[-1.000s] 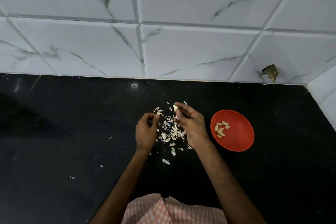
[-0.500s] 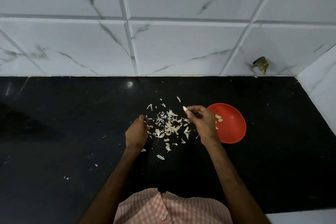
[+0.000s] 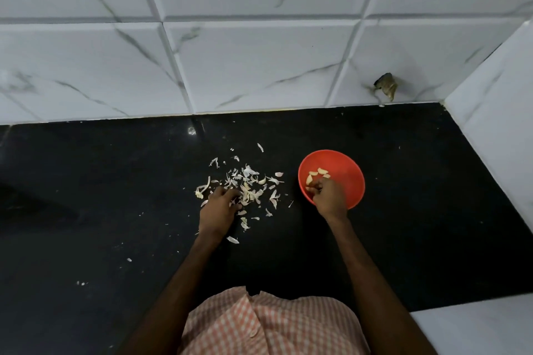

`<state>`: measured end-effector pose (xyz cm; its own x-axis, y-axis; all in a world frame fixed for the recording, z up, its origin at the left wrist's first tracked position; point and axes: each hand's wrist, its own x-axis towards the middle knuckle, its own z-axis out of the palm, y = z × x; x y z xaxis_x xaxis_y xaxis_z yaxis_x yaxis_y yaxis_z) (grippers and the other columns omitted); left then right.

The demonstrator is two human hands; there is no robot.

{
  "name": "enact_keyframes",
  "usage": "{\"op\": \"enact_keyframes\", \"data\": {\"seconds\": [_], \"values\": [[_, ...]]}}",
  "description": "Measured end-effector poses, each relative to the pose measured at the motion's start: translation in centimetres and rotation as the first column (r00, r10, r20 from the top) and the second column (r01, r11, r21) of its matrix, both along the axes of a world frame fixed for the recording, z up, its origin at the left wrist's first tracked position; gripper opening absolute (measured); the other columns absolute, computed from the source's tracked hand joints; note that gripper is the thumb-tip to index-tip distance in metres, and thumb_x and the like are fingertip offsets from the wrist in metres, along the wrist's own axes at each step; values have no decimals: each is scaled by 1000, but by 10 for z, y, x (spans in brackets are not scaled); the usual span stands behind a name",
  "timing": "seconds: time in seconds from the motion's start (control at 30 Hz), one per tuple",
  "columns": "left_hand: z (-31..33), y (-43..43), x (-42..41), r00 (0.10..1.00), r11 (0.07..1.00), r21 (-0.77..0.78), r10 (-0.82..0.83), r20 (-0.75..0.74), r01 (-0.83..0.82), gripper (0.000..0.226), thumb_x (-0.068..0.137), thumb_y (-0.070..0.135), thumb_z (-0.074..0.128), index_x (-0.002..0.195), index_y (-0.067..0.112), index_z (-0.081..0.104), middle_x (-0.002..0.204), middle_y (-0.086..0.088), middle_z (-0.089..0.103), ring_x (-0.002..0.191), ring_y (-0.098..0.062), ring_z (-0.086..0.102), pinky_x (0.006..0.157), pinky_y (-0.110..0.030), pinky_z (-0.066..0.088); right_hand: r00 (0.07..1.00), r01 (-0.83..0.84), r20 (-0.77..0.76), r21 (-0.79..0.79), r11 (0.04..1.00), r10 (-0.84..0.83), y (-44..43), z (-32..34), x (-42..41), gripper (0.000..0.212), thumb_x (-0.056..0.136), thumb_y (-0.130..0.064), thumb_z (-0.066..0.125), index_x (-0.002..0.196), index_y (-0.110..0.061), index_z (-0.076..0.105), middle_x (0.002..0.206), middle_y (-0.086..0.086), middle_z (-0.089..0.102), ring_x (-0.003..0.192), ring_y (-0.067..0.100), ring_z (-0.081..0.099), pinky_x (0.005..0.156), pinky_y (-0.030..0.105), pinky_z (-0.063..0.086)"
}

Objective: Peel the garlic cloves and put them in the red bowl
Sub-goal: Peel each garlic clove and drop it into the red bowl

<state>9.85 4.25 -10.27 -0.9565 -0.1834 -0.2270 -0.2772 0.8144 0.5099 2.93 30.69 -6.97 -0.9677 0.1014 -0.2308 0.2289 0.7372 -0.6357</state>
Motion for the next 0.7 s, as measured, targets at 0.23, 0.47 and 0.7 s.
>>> {"op": "enact_keyframes", "data": {"seconds": [0.23, 0.47, 0.7], "values": [[-2, -6, 12, 997, 997, -72, -10, -75, 5, 23, 91, 41, 71, 103, 22, 70, 118, 7, 55, 115, -14, 51, 74, -34, 50, 910, -152, -362, 156, 976, 200, -40, 29, 3, 20, 100, -11, 57, 117, -10, 67, 116, 5, 63, 111, 22, 56, 85, 29, 42], [11, -8, 17, 944, 960, 176, 253, -210, -218, 8, 99, 34, 61, 98, 27, 58, 94, 12, 70, 90, -13, 66, 73, -39, 52, 803, -564, -128, 150, 812, 582, -112, -3, 17, 31, 99, -34, 62, 124, -14, 64, 121, 3, 61, 115, 20, 54, 92, 36, 48], [33, -16, 20, 881, 771, 582, 434, -187, -257, 13, 79, 14, 84, 86, 15, 74, 84, 5, 75, 81, -7, 70, 72, -17, 52, 864, -487, -291, -274, 829, 411, -130, -6, 31, 11, 96, -14, 66, 103, -10, 74, 97, -1, 73, 91, 10, 67, 84, 29, 54]]}}
